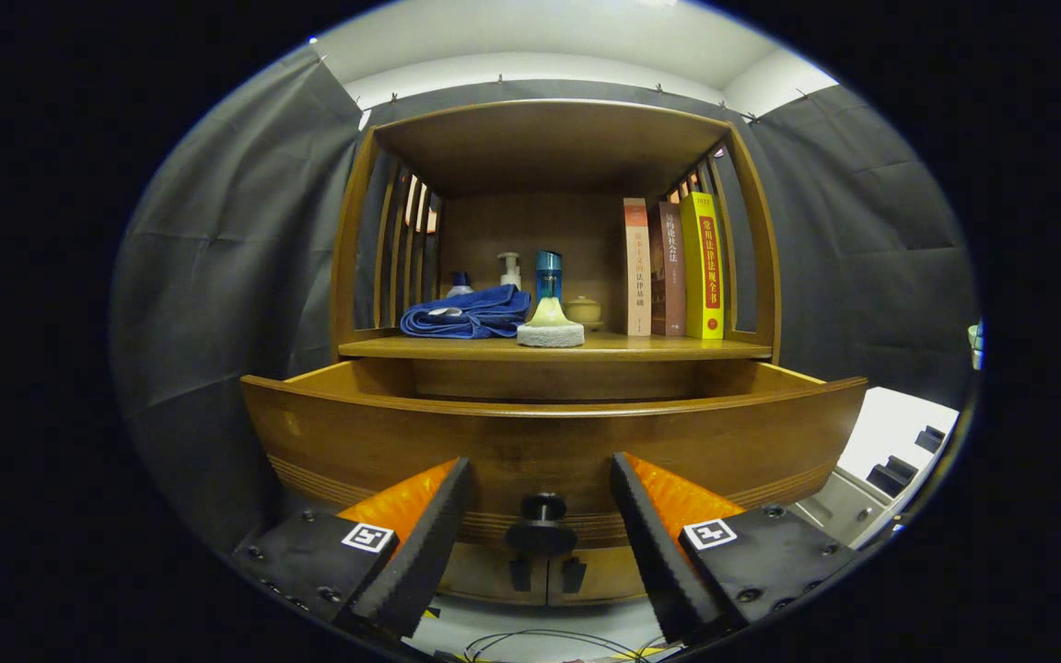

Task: Pull open the drawer, take out the items inside it, and place them on the countertop above the cabinet.

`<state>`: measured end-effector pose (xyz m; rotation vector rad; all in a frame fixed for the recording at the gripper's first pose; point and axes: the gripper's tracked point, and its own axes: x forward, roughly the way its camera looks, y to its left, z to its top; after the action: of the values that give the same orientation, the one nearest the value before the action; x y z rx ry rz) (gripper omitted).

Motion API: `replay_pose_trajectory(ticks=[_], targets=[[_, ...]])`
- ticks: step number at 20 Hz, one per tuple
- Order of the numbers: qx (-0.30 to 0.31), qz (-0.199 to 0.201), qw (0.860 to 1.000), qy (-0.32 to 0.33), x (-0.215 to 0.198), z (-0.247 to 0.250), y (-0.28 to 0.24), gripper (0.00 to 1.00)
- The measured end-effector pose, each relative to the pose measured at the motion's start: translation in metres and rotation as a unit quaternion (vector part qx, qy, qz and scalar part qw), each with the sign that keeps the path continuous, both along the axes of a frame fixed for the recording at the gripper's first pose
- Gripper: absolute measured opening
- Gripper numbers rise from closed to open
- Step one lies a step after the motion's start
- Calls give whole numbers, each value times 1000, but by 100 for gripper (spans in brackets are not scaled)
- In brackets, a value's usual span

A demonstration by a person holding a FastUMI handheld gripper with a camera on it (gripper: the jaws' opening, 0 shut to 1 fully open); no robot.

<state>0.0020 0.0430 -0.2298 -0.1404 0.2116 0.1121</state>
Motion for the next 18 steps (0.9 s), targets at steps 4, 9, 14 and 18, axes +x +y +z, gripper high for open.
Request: replay_pose_trajectory(ticks=[4,9,14,18], targets=[[-20,-8,1000,-2,3,-5,-5,99],[-29,-18,999,-5,5,-6,-7,99],[-26,-18,1000,-1,13,-4,-6,99],[-27,-19,999,4,30,-7,-5,98]])
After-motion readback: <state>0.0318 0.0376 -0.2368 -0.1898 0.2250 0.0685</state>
